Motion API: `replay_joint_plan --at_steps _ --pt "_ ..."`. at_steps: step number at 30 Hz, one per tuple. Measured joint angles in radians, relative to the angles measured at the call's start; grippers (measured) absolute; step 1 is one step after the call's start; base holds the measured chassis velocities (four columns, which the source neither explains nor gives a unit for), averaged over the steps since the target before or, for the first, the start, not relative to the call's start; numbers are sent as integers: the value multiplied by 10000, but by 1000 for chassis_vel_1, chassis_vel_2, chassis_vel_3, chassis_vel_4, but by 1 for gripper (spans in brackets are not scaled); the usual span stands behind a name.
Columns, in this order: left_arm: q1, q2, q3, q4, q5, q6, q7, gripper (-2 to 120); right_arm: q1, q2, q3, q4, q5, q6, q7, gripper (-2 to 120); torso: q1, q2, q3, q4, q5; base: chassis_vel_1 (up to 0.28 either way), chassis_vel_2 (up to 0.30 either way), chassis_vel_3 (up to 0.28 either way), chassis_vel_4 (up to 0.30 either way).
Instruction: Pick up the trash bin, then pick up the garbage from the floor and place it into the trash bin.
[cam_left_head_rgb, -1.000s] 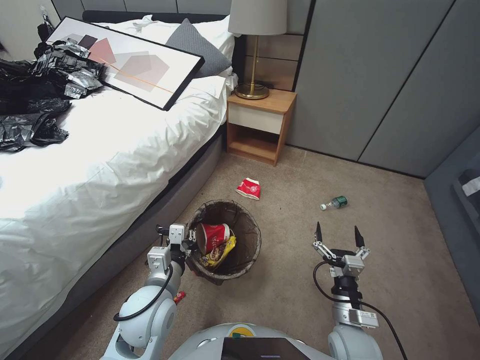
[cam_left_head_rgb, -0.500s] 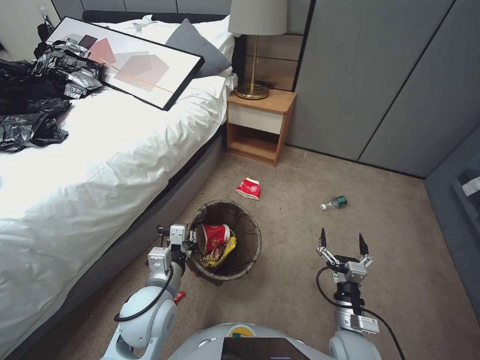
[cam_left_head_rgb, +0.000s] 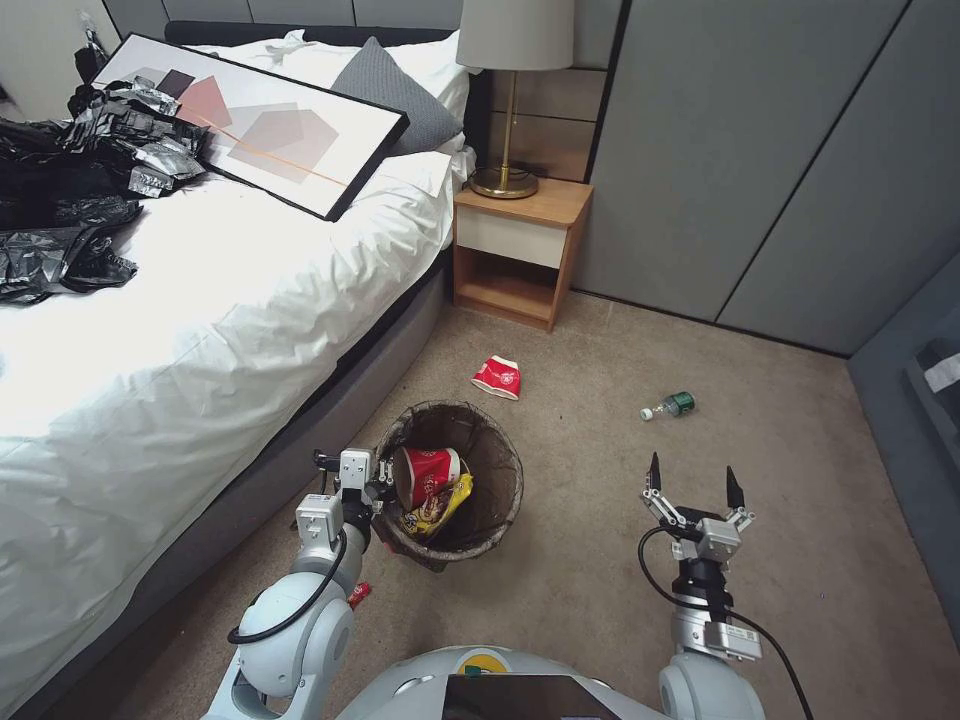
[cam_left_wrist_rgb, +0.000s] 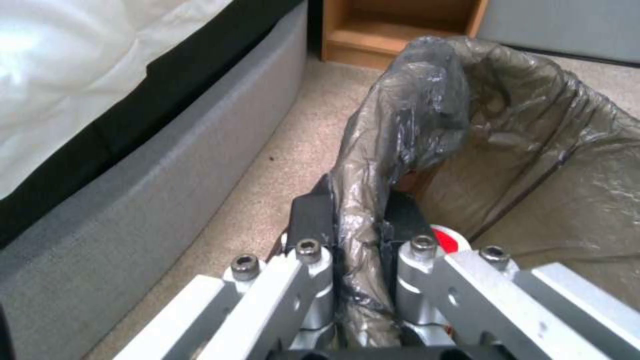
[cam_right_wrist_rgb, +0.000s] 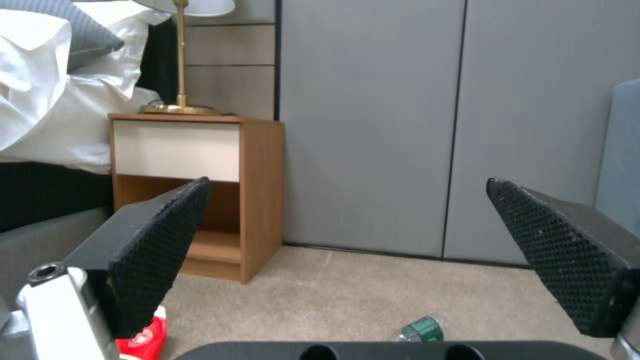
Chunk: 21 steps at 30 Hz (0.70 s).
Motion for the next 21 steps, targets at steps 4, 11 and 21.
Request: replay_joint_plan --at_steps 4,11,21 --pt "1 -1 -2 0 2 0 0 7 34 7 6 -29 3 -1 -1 98 0 0 0 -1 0 -35 27 32 -39" --pt "-4 -5 0 19 6 0 1 7 132 -4 75 -46 39 -10 -16 98 0 0 0 0 0 -133 124 138 -156" --pt "-17 -5 0 46 9 0 8 7 215 -24 110 -71 55 -22 -46 97 0 0 2 3 2 -238 246 253 -250"
